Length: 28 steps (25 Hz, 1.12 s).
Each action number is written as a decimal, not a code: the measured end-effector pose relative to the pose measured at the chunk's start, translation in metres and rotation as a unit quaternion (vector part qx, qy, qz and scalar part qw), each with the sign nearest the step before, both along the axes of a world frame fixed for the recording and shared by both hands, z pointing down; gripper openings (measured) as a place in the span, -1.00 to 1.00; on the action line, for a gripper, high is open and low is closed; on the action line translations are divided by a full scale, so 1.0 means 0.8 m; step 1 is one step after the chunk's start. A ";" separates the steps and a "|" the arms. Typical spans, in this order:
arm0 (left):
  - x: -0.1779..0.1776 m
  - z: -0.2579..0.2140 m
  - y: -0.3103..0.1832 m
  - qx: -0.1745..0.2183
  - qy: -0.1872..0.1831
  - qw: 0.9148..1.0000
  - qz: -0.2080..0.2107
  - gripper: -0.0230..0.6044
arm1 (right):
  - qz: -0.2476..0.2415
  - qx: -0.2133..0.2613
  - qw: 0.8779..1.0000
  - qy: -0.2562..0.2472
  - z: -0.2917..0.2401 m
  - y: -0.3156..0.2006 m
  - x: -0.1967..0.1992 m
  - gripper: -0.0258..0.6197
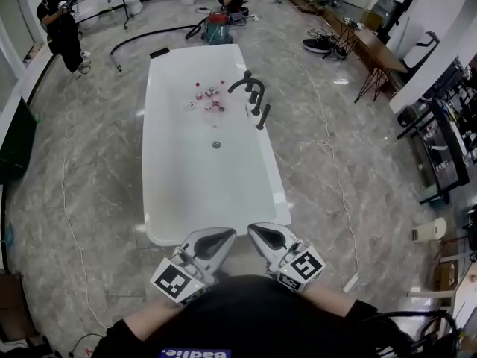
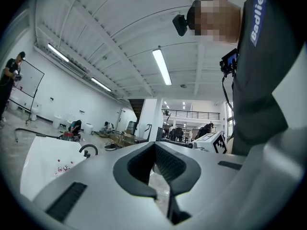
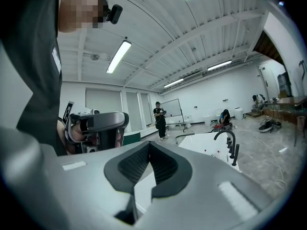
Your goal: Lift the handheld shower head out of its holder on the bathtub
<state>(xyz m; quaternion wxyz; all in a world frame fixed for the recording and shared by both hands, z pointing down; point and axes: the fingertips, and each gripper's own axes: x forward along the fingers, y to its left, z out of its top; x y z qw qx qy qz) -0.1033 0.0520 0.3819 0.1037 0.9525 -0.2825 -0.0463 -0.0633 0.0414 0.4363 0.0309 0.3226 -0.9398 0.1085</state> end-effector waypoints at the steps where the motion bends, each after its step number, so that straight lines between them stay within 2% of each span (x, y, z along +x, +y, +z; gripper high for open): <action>1: -0.009 0.001 -0.011 0.000 0.002 1.000 0.003 -0.93 | 0.003 -0.001 1.000 0.002 0.001 -0.011 -0.009 -0.92; 6: -0.036 0.006 -0.058 -0.009 0.007 1.000 0.020 -0.93 | 0.022 0.001 1.000 0.003 -0.002 -0.057 -0.035 -0.92; 13: -0.039 0.005 -0.093 -0.009 0.028 0.999 0.032 -0.93 | 0.045 0.013 0.999 0.012 -0.011 -0.101 -0.035 -0.91; 15: -0.037 0.005 -0.099 -0.004 0.036 0.999 0.032 -0.93 | 0.051 0.018 0.998 0.011 -0.011 -0.113 -0.030 -0.91; 18: -0.034 0.017 -0.105 -0.019 0.016 0.999 0.030 -0.93 | 0.058 0.024 0.998 0.010 -0.012 -0.130 -0.018 -0.91; 24: -0.011 0.012 -0.110 -0.015 0.004 1.000 0.010 -0.93 | 0.043 0.025 0.999 0.003 -0.015 -0.149 0.010 -0.91; 28: 0.013 -0.008 -0.119 0.012 0.023 1.000 -0.009 -0.93 | 0.028 0.024 0.999 -0.002 -0.015 -0.163 0.034 -0.88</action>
